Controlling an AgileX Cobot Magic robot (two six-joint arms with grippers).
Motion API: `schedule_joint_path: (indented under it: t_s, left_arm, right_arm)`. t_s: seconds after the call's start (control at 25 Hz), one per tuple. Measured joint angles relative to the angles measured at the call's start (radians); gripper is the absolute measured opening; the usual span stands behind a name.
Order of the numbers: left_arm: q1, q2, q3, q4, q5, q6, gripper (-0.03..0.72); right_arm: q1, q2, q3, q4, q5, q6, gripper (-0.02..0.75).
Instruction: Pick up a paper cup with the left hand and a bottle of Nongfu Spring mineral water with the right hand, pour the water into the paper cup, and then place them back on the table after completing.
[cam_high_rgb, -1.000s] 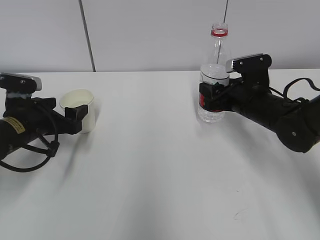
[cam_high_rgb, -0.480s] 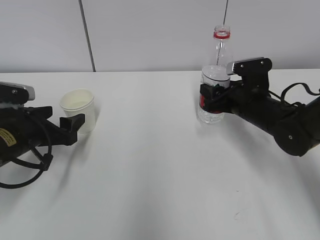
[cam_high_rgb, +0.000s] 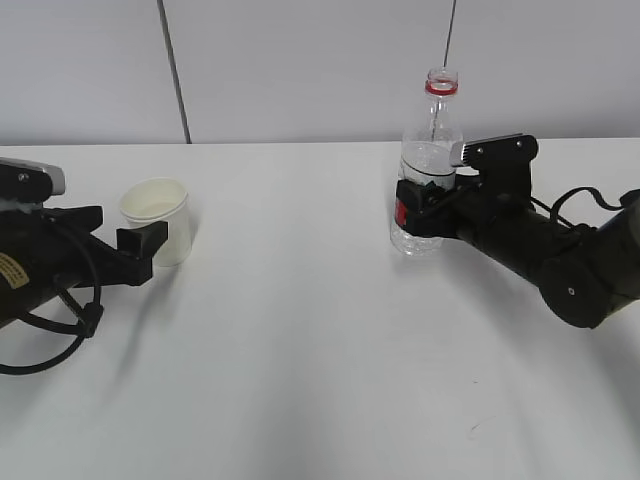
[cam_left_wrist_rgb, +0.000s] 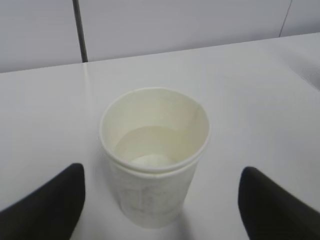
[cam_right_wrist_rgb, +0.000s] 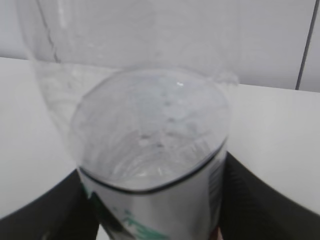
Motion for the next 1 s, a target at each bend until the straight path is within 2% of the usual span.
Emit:
schedule_joint_path:
  t_s: [0.32, 0.6, 1.0]
  left_arm:
    - [0.000, 0.000, 0.000, 0.001, 0.009, 0.000, 0.573]
    - [0.000, 0.000, 0.000, 0.001, 0.013, 0.000, 0.573]
    - [0.000, 0.000, 0.000, 0.002, 0.015, -0.002, 0.573]
  right_arm:
    - [0.000, 0.000, 0.000, 0.000, 0.000, 0.000, 0.461]
    - [0.000, -0.010, -0.003, -0.021, 0.043, 0.000, 0.601]
    - [0.000, -0.014, -0.003, -0.022, 0.045, 0.000, 0.620]
